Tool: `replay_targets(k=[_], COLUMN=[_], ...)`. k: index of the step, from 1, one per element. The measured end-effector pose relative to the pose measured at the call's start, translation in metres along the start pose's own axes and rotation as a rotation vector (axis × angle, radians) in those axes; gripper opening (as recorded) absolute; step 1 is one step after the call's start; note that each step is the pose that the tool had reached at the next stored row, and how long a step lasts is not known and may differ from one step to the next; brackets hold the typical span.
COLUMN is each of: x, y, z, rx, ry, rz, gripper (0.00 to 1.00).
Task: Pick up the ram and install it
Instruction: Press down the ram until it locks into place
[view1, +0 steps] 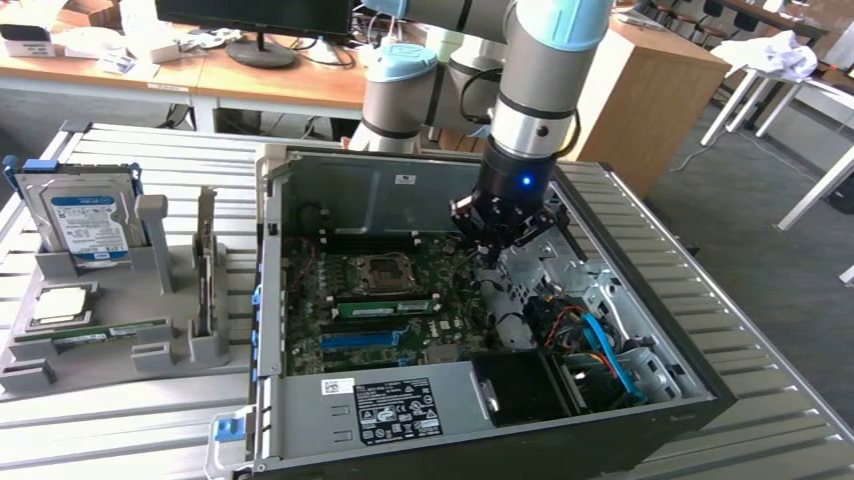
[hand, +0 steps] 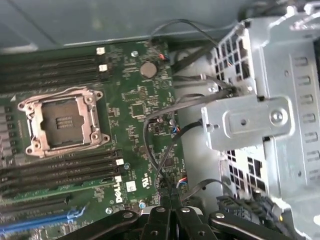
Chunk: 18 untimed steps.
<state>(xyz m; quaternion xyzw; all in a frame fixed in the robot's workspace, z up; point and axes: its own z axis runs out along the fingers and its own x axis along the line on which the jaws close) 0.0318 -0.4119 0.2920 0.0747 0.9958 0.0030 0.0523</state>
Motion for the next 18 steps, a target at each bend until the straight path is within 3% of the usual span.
replay_targets(k=[5, 18], x=[0.0001, 0.0001], y=[0.0, 0.0], z=[0.0006, 0.0006], rx=[-0.0085, -0.014], ry=[0.0011, 0.0019], rz=[-0.082, -0.135], gripper=[0.1, 0.1])
